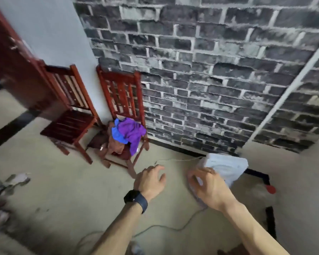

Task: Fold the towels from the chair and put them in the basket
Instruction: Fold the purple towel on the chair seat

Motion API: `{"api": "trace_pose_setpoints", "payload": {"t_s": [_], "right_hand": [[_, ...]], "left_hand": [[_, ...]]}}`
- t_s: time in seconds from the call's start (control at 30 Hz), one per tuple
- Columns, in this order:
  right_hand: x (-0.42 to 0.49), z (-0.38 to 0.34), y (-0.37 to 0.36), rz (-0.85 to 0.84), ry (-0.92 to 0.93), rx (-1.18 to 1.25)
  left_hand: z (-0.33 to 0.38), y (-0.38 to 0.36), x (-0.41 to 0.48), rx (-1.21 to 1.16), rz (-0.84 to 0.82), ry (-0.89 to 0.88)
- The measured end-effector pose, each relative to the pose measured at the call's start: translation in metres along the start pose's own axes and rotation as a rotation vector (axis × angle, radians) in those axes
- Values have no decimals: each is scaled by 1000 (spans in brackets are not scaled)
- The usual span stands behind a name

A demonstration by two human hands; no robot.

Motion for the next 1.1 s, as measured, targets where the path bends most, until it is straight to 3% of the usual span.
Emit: {"api": "trace_pose_setpoints", "payload": {"t_s": [0.23,0.5,0.9,1.1], "right_hand": [[118,-161,-55,-38,240,26],[210,-275,-108,-103,261,117],[413,-297,-210,-287,52,151],[522,-283,-275,-417,-157,183]], "left_hand": [[-156,133,24,-40,180,187],[-280,218,59,-73,194,311],[-400,248,229,-96,107,329],[-468,242,321,-23,-57,387]]}}
Point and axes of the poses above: each hand's wrist, its own x-axis towards the middle knuckle, its own y-axis out of the back of the hand, z = x × y, the point moved 8 cm from there along x, towards the middle knuckle, and after that the axes turned 6 degrees about -x, right-handed, at the moved point
